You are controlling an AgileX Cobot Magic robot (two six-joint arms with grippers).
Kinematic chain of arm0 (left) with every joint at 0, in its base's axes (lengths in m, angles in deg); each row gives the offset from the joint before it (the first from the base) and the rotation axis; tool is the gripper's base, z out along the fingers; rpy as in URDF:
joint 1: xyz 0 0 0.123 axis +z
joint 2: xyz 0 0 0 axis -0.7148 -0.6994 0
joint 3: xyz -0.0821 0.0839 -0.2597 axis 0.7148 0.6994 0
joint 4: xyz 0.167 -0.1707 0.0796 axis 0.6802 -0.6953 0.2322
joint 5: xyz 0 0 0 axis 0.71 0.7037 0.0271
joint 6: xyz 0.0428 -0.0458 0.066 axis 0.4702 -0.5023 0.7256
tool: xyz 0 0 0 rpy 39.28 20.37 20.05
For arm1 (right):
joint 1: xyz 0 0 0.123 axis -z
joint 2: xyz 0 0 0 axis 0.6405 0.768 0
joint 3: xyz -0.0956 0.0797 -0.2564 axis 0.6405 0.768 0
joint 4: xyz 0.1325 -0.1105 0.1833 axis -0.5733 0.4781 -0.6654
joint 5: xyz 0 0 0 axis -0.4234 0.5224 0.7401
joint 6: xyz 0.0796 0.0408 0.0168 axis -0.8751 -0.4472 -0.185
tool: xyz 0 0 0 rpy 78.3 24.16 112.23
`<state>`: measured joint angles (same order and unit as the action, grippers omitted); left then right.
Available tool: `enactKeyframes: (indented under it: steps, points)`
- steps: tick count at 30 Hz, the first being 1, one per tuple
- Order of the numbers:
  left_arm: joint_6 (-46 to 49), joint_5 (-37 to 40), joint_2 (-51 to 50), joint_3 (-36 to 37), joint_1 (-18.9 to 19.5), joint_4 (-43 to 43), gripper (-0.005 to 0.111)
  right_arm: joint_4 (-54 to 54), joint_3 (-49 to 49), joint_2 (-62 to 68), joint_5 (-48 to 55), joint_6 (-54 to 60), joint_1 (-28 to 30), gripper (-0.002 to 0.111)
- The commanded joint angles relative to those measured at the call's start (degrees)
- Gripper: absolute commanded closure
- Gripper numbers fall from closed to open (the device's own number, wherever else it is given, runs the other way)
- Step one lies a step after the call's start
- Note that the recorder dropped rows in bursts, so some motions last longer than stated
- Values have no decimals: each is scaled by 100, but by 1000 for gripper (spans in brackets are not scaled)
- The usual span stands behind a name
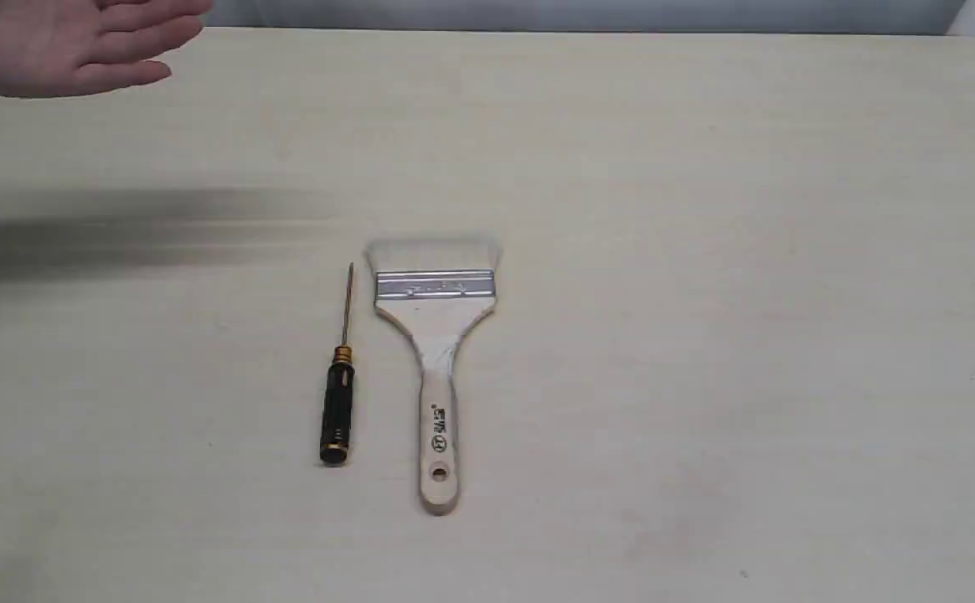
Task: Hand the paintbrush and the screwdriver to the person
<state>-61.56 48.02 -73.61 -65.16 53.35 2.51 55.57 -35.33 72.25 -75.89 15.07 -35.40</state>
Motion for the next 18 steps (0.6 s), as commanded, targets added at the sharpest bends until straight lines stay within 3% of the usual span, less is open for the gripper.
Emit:
enactKeyframes:
  steps: [1,8,18]
  points:
    - [-12,-58,14,12,-48,-29,107,-83,15,-35,-87,-368,21,98]
    - [-12,-58,14,12,-48,-29,107,518,-280,-35,1231,-371,-378,98]
    - [-12,-72,14,12,-48,-5,107,518,-1144,1250,1015,232,-2294,98]
